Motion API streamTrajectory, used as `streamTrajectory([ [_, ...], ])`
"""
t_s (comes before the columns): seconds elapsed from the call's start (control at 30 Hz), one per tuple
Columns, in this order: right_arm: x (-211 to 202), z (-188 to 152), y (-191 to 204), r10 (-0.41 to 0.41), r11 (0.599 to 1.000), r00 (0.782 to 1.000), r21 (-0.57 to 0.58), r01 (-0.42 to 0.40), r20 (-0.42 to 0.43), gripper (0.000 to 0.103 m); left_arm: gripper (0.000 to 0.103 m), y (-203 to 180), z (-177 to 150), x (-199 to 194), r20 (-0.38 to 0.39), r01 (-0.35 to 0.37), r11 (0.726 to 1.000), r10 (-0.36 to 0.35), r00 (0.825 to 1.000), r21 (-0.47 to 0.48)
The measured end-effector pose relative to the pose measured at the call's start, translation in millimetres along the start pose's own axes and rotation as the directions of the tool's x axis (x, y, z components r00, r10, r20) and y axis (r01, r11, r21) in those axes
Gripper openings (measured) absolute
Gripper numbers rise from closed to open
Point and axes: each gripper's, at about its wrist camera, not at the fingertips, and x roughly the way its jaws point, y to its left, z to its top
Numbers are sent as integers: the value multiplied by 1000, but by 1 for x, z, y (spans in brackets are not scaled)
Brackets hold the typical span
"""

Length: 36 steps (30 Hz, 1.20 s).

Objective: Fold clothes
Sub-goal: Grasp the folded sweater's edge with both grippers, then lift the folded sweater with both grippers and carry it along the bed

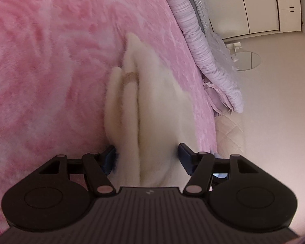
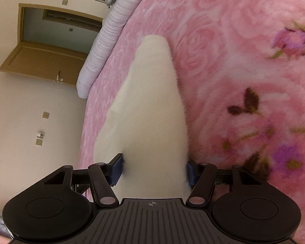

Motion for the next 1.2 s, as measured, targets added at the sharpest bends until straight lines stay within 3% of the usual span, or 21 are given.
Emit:
streamTrajectory([
  [0.13,4,4,-1,-3,1000,1000,-7,3,-16,55,57,-2,3,8,-27,17,999,-16,1000,44],
  [0.27,3,4,-2,-8,1000,999,-3,8,-35,47,48,2,9,12,-68,42,998,-39,997,42],
  [0.4,6,9,9,-84,995,994,44,87,-71,46,42,-6,16,11,-105,-3,1000,4,994,14],
  [0.53,12,18,42,-197,977,973,59,205,-123,43,38,-30,31,-5,-111,-47,999,47,993,-4],
  [0.67,11,25,86,-217,971,965,66,228,-150,41,35,-56,47,-24,-112,-90,996,87,990,-21],
  [0.8,2,17,147,-172,980,974,73,184,-144,40,35,-94,65,-74,-89,-106,994,102,991,-41],
  [0.97,-1,1,231,-108,990,983,79,121,-148,40,35,-143,78,-168,-36,-120,991,118,992,-56],
  [1.13,18,-8,305,-68,997,981,32,75,-183,40,35,-164,93,-243,32,-127,990,130,991,-67],
  [1.2,31,-11,324,-52,998,980,11,55,-194,40,35,-171,102,-255,65,-125,989,130,989,-77],
])
